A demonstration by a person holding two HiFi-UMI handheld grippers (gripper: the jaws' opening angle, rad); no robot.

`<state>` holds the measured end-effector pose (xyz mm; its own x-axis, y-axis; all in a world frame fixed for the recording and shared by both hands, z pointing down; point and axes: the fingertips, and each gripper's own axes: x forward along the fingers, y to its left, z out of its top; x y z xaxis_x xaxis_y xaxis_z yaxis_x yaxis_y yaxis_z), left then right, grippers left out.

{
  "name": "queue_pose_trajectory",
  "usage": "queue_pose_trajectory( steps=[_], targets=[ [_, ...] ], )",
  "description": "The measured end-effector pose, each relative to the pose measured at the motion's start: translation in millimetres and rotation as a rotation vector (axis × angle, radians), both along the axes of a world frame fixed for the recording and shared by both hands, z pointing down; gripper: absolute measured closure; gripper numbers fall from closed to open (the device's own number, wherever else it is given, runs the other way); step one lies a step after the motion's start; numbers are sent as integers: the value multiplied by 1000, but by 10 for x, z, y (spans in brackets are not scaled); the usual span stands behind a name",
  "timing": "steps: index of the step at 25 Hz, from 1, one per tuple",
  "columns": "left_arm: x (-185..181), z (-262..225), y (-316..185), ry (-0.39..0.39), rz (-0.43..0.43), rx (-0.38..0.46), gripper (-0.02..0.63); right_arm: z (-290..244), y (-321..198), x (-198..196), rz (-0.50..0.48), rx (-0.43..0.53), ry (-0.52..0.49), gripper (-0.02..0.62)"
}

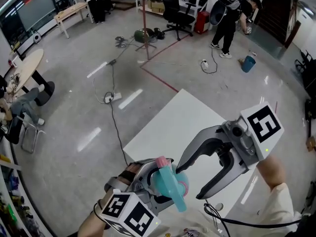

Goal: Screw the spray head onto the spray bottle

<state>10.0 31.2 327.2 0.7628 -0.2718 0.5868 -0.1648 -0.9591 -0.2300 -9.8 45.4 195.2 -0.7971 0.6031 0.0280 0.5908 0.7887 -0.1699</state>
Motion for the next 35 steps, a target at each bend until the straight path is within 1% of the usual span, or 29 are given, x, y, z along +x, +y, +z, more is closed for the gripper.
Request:
queue_pose_trajectory(
  steps=[3,6,8,10,13,15,17,21,24,26,27,29,31,33,35],
  targets=[
    [2,43,80,-37,49,13,187,79,120,-38,-68,18,47,387],
    [22,65,109,-50,71,4,187,106,205,-54,-118,28,66,424],
    [21,87,104,-53,71,-2,187,125,227,-78,-121,42,67,442],
    [11,117,90,-45,61,-22,187,149,206,-112,-99,61,60,461],
    [-8,114,34,11,22,-99,186,143,81,-156,-14,95,25,463],
    [-11,26,-19,72,4,-166,186,81,-45,-173,45,109,-2,465],
    [-1,-89,-62,133,4,-218,186,5,-156,-189,77,95,-24,465],
    [42,-268,-104,215,24,-260,187,-153,-272,-192,81,-2,-117,466],
    [110,-385,-47,271,90,-316,186,-268,-303,-127,54,-75,-185,465],
    [156,-416,4,301,131,-370,187,-283,-313,-109,43,-98,-198,465],
    [163,-404,8,307,129,-387,187,-264,-321,-117,46,-101,-196,465],
    [137,-349,-47,298,68,-378,187,-214,-347,-143,68,-101,-183,466],
    [79,-301,-166,273,-32,-328,187,-191,-397,-158,109,-92,-173,466],
    [18,-233,-303,245,-133,-280,186,-150,-466,-184,171,-58,-159,466],
    [-37,-146,-452,226,-223,-250,187,-75,-567,-227,258,-13,-139,466]
  ],
)
